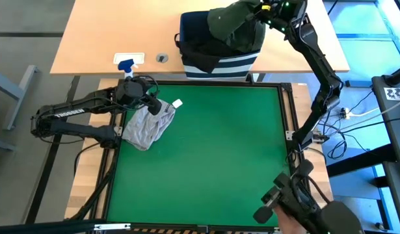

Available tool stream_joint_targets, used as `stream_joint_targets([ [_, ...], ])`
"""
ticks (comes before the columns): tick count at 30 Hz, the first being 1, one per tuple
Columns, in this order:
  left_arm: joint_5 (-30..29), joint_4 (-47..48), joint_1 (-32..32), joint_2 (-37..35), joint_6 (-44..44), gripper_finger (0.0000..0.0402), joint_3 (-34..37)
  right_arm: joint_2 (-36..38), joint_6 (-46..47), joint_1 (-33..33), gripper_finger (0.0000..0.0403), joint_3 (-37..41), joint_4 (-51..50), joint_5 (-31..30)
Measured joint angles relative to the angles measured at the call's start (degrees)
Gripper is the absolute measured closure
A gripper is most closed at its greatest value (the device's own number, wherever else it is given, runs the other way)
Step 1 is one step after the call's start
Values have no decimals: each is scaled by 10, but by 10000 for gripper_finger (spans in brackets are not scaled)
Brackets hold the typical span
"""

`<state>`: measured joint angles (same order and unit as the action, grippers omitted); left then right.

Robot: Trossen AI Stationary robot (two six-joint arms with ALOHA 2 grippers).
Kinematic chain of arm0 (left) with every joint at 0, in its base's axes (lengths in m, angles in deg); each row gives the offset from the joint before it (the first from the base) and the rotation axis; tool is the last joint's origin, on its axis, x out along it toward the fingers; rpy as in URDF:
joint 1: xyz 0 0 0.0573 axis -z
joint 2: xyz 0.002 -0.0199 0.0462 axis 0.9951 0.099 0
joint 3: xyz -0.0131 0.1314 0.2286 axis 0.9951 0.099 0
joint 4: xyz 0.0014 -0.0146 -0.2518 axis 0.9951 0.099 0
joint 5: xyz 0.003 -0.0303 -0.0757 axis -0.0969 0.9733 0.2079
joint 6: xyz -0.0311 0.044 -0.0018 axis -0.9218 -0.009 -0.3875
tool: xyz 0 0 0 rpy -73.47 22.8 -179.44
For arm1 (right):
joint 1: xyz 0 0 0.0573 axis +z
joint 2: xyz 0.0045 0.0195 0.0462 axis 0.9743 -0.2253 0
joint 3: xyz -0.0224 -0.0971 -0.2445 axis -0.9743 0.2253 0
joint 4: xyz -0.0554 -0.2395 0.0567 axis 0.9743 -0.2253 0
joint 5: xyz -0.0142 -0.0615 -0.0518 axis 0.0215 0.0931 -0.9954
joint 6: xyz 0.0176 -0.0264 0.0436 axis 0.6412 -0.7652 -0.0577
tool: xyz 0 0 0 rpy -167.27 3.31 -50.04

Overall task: Fold Laundry from Bin
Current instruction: Fold the green shirt

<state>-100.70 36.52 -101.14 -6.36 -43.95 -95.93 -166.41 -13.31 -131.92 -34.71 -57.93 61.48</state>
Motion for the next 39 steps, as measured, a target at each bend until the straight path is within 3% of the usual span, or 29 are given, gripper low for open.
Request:
stream_joint_targets([
  [7, 0, 0, 0, 0, 0, 218, 0, 0, -42, 35, 401, -47, 33, 15],
  [16, 2, -4, 0, 0, 0, 218, 0, 1, -30, 68, 402, -147, 52, 9],
  [24, -5, -5, -1, 0, 0, 218, 0, 38, 46, 84, 402, -147, 118, 37],
  [39, 20, -16, -1, 0, -2, 218, 0, 73, 47, 187, 402, -149, 132, 60],
])
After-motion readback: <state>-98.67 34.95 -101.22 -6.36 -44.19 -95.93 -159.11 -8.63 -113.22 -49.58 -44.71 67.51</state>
